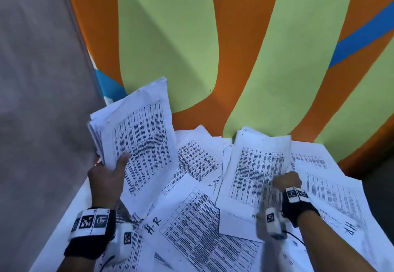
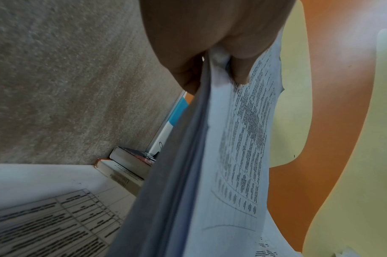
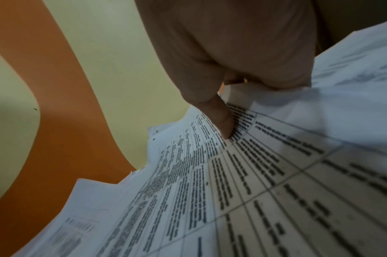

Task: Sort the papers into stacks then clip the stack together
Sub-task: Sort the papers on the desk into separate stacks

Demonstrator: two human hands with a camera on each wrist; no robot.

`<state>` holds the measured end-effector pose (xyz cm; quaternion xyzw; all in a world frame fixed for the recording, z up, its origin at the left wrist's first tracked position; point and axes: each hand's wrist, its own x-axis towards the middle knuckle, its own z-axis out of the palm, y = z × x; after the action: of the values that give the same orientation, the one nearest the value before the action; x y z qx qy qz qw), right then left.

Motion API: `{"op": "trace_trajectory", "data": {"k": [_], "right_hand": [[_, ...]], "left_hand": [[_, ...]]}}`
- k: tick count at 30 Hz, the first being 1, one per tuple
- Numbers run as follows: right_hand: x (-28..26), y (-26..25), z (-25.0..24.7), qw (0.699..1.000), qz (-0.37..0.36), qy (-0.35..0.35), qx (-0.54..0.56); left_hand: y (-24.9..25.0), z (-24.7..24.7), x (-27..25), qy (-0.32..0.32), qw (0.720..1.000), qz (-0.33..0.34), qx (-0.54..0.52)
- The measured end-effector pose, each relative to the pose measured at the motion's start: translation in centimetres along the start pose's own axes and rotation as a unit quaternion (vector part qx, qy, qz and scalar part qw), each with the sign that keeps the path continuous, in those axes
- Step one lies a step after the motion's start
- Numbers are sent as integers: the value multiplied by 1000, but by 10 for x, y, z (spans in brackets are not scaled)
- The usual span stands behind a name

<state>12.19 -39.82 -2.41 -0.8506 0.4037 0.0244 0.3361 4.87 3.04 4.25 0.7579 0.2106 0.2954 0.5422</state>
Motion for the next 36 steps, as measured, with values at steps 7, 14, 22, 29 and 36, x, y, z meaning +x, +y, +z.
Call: {"op": "trace_trajectory", "data": {"k": [7,14,22,29,36], "right_hand": [[-16,-3,-23,967,-229,108,-36],[-14,-17,-88,936,-314,154,51],[-44,-49,-165,858,-362,-71,356],[-62,-68,-120,825,-284,-276,402],[-82,-68,-61,859,-235,-324,320]], "left_hand": [[1,2,1,4,1000,-2,-9],[-2,9,4,0,1000,3,-18],[40,32,7,-11,998,22,-55],[71,76,1,-192,972,105,-88],[59,90,-21,-310,938,8,-155]]}}
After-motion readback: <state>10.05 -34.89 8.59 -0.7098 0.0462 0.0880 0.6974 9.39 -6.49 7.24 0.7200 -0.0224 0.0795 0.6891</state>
